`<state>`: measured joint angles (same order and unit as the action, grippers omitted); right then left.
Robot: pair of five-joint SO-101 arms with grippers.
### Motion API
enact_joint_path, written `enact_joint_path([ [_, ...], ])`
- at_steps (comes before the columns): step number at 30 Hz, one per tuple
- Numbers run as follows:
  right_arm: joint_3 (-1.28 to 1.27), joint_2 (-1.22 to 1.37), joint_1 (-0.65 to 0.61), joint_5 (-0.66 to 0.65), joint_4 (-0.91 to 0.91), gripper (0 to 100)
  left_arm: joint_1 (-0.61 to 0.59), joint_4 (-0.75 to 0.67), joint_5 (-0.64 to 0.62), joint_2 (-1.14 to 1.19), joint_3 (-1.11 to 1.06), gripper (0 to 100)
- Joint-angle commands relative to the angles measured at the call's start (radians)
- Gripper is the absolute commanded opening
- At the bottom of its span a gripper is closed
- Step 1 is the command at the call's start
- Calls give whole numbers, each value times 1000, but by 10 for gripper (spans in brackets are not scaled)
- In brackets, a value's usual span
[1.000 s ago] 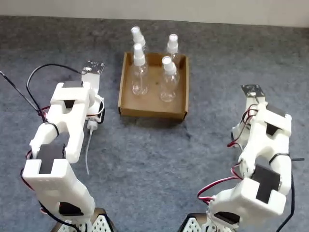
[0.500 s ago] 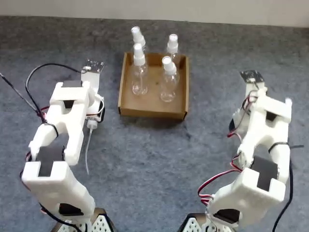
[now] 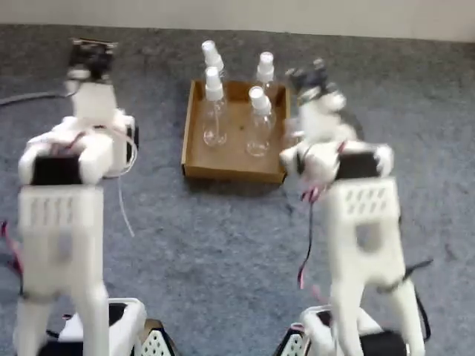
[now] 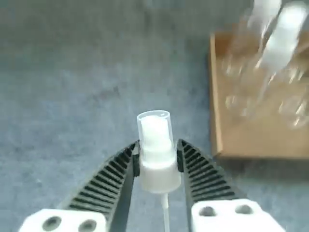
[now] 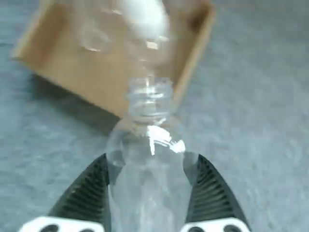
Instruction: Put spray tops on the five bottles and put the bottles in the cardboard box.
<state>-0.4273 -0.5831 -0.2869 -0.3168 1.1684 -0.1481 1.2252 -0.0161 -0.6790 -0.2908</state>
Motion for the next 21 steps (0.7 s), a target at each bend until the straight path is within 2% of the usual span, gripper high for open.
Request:
enact_joint_path([
  [1,-200,-182,-174,12,-143,4,12,-5,-101,-223,21,21],
  [5,-274,-194,-325,14,-239,4,12,-25,-255,-417,-65,21],
  [9,-303,-193,-406,8,-352,4,12,-157,-365,-605,-222,20],
  [16,-441,-205,-506,8,-372,4,13,-419,-428,-918,-553,20],
  [21,-526,-206,-527,14,-498,4,12,-442,-431,-1079,-723,20],
])
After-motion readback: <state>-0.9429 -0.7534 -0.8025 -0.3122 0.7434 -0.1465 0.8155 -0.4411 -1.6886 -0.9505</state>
